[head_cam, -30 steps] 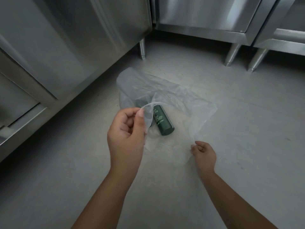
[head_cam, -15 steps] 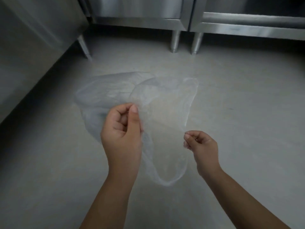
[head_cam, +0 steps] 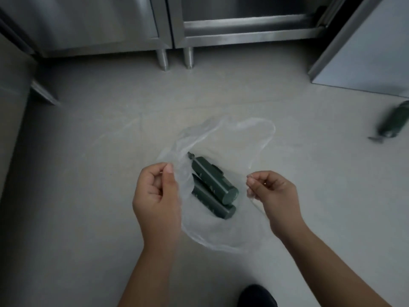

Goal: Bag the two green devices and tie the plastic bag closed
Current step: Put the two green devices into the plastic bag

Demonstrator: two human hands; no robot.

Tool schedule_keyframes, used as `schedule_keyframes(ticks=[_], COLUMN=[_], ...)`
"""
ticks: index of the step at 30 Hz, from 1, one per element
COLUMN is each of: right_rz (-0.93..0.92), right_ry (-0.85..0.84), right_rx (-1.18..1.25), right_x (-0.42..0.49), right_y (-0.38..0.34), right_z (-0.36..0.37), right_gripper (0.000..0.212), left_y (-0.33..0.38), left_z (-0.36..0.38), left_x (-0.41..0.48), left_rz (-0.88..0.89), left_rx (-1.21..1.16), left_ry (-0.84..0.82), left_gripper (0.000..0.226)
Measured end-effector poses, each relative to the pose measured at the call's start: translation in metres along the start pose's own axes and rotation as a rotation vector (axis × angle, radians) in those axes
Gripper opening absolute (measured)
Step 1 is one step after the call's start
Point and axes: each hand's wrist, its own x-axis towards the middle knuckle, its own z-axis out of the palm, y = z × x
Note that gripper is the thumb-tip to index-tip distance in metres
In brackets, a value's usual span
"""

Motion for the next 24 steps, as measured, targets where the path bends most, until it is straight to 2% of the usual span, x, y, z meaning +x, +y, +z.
schedule_keyframes(ticks=[8,19,24], right_rz=[0.143,0.178,0.213], right_ry=[0.255,0.522,0.666], right_rx=[0.067,0.247,0.355], right_x=[-0.054,-0.152,-0.203], right_y=[-0.089,-0.210,-0.247], right_z=[-0.069,-0.177,-0.231], right_gripper=[0.020,0.019,0.015], left_y=[0.113,0.256,0.305], left_z=[0.017,0.075,0.097], left_x=[-0.018,-0.105,-0.165], left_rz=[-0.035,-0.029,-0.054], left_rx=[0.191,0.210,0.182], left_ry=[-0.173,-0.529,-0.637], left_gripper=[0.020,0.020,0.017])
